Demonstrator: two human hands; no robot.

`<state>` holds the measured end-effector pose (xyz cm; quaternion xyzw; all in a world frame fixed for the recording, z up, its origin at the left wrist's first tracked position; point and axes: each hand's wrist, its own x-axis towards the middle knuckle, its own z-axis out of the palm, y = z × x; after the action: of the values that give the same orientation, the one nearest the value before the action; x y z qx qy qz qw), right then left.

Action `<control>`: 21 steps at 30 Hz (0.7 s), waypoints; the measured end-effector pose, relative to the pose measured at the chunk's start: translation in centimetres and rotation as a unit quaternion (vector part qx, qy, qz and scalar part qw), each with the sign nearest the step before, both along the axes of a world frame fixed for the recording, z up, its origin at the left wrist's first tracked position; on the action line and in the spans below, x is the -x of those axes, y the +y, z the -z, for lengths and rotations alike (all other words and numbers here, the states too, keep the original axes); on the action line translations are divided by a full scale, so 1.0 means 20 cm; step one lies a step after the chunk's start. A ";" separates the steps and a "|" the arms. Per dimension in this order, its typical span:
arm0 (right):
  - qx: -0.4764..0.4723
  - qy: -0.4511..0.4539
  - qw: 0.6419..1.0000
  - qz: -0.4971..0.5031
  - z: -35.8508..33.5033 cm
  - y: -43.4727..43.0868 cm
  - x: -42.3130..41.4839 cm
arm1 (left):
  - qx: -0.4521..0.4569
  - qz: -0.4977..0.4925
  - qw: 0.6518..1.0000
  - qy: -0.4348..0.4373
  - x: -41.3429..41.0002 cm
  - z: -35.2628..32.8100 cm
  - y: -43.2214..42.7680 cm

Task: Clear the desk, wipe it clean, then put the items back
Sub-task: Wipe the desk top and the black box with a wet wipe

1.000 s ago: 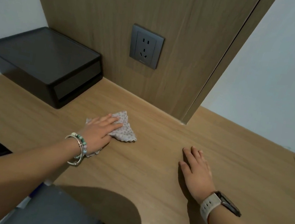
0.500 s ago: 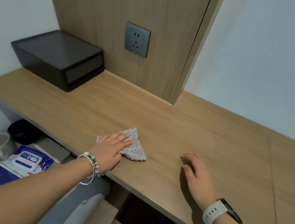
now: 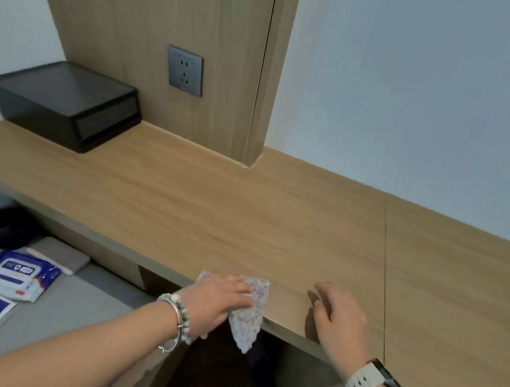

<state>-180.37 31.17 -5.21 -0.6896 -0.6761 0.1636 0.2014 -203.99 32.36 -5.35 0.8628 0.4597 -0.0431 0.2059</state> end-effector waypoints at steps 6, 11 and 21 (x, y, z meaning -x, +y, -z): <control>-0.042 0.090 0.990 -0.101 -0.10 0.00 0.10 | 0.015 -0.200 0.945 -0.258 -0.17 -0.17 0.06; -0.103 0.024 0.975 -0.197 -0.09 0.06 0.16 | -0.012 -0.171 0.953 -0.251 -0.13 -0.24 0.13; -0.093 -0.105 0.971 -0.193 -0.07 0.07 0.02 | -0.036 -0.146 0.988 0.035 0.17 -0.10 0.25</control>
<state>-180.76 32.61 -3.83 -0.5375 -0.8260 0.0626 0.1576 -207.37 37.36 -3.30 0.7913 0.5888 -0.0266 0.1626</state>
